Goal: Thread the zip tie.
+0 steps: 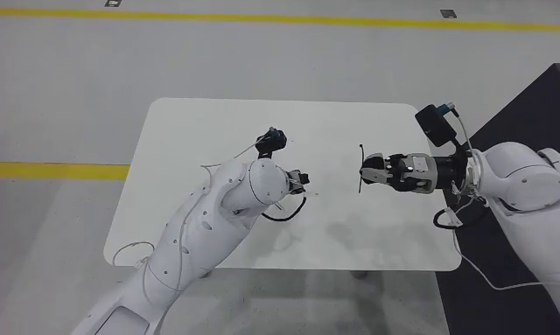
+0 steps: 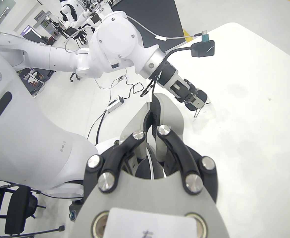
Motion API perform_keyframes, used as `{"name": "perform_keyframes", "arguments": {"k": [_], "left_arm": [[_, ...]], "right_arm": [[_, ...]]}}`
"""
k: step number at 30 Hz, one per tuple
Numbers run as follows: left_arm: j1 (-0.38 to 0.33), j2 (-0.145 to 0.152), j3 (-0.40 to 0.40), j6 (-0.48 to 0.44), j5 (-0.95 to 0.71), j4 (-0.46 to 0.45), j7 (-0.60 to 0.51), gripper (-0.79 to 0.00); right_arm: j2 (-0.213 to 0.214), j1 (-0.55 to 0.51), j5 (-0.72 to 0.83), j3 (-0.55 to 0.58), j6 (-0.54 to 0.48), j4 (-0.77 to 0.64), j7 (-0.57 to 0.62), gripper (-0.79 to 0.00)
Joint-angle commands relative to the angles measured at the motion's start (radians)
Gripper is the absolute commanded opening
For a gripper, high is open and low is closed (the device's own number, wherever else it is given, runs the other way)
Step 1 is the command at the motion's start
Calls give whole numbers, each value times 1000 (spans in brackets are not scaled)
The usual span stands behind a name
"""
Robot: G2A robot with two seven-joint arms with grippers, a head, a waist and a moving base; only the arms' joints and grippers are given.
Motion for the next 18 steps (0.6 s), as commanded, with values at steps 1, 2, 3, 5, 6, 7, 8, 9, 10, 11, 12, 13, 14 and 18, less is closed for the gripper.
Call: {"name": "perform_keyframes", "arguments": {"k": [1,2,3,5,6,7,8,9,10,11,12,13,14,18], "left_arm": [[1,0,-1,0,2,0,0,-785],[1,0,-1,0,2,0,0,-785],[6,0,-3,3,-2,7,3,-785],[15,-3,-28,38,-38,50,38,-785],[19,-6,-40,65,-69,71,65,-785],[21,-10,-48,96,-121,107,96,-785],[14,-15,-45,125,-163,130,125,-785],[4,-19,-36,157,-195,146,157,-785],[-2,-23,-26,193,-233,160,193,-785],[-11,-26,-15,211,-271,170,211,-785],[-22,-27,-7,211,-296,190,211,-785],[-34,-28,2,211,-311,206,211,-785],[-46,-28,4,211,-313,226,211,-785],[-76,-38,24,211,-336,299,211,-785]], "right_arm": [[0,0,0,0,0,0,0,-785],[0,0,0,0,0,0,0,-785],[0,0,0,0,0,0,0,-785],[0,0,0,0,0,0,0,-785],[0,0,0,0,0,0,0,-785],[0,0,0,0,0,0,0,-785],[0,0,0,0,0,0,0,-785],[0,0,0,0,0,0,0,-785],[0,0,0,0,0,0,0,-785],[0,0,0,0,0,0,0,-785],[0,0,0,0,0,0,0,-785],[0,0,0,0,0,0,0,-785],[0,0,0,0,0,0,0,-785],[0,0,0,0,0,0,0,-785]]}}
